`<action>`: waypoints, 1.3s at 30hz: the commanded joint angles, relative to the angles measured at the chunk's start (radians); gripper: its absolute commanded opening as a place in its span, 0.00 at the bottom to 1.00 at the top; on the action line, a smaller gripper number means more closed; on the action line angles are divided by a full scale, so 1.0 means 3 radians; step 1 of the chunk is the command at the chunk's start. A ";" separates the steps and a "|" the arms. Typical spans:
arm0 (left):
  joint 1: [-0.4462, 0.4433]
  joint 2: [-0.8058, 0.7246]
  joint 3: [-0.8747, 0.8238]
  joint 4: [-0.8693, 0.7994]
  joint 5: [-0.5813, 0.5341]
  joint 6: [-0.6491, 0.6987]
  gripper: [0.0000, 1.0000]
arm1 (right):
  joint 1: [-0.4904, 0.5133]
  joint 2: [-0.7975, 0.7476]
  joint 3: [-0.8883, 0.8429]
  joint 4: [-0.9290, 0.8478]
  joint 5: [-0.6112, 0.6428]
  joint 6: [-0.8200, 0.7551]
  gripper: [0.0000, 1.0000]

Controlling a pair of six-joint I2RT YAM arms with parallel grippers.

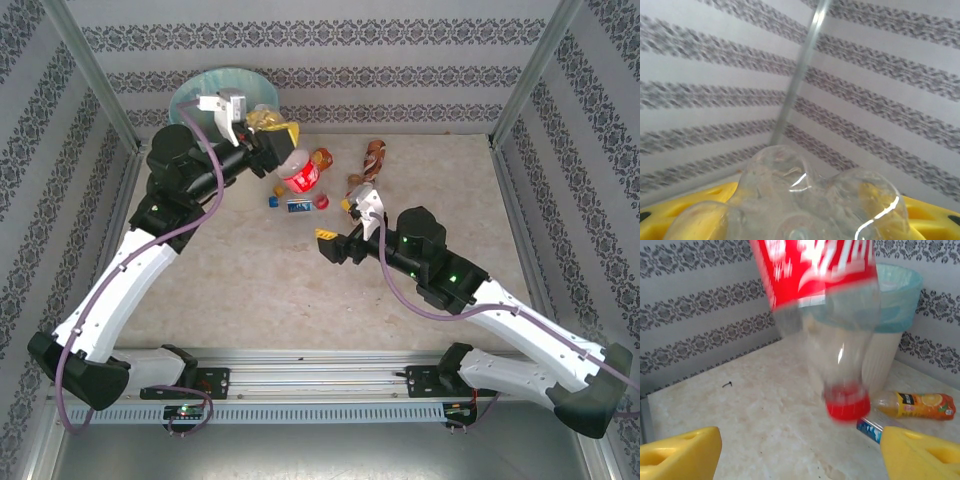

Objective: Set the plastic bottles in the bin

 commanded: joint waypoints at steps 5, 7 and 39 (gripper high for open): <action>0.0132 0.0058 0.0403 -0.0282 -0.0989 0.0528 0.38 | 0.0038 -0.0179 -0.0110 0.0026 0.0120 -0.0159 0.83; 0.0205 0.0128 0.0522 -0.0302 -0.1091 0.0544 0.37 | 0.0038 -0.0188 -0.0126 0.0026 0.0097 -0.0182 0.83; 0.1436 0.2126 0.2045 -0.0241 -0.0937 0.0792 0.36 | 0.0066 0.1737 0.1772 0.0148 -0.0123 0.0543 0.82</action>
